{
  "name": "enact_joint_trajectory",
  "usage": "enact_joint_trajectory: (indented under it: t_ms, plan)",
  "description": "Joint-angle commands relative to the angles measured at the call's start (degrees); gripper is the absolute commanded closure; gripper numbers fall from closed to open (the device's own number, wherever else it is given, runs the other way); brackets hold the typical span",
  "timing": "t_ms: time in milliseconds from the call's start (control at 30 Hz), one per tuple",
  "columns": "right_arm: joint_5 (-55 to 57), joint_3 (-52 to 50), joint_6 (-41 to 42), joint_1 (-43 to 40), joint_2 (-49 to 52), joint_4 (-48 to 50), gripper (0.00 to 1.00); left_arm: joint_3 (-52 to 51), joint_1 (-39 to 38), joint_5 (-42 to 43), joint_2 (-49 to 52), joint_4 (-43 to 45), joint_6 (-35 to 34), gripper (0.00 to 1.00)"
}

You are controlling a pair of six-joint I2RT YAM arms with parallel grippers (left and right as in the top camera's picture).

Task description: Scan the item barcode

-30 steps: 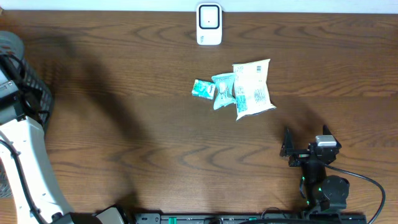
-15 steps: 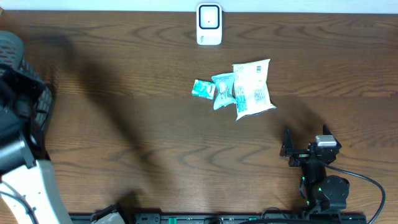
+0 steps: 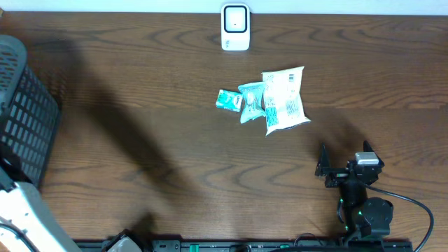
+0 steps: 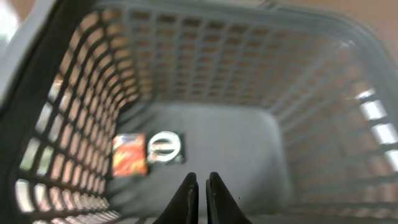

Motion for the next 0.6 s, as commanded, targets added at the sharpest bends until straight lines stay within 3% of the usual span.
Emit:
enact_joint_trajectory:
  t_ms: [0,267,567]
  plan:
    - [-0.1,-0.1,1.0,0.4,-0.3,-0.2,0.01,0.3,3.3,4.7,2.4,-2.5,-1.5,0.92]
    - [-0.1,-0.1,1.0,0.4,-0.3,-0.2,0.01,0.3,4.7,19.5,5.9,-7.3,-1.9,0.93]
    - [-0.1,-0.1,1.0,0.4,-0.3,-0.2,0.01,0.3,4.7,29.5,5.9,-9.2,1.5,0.93]
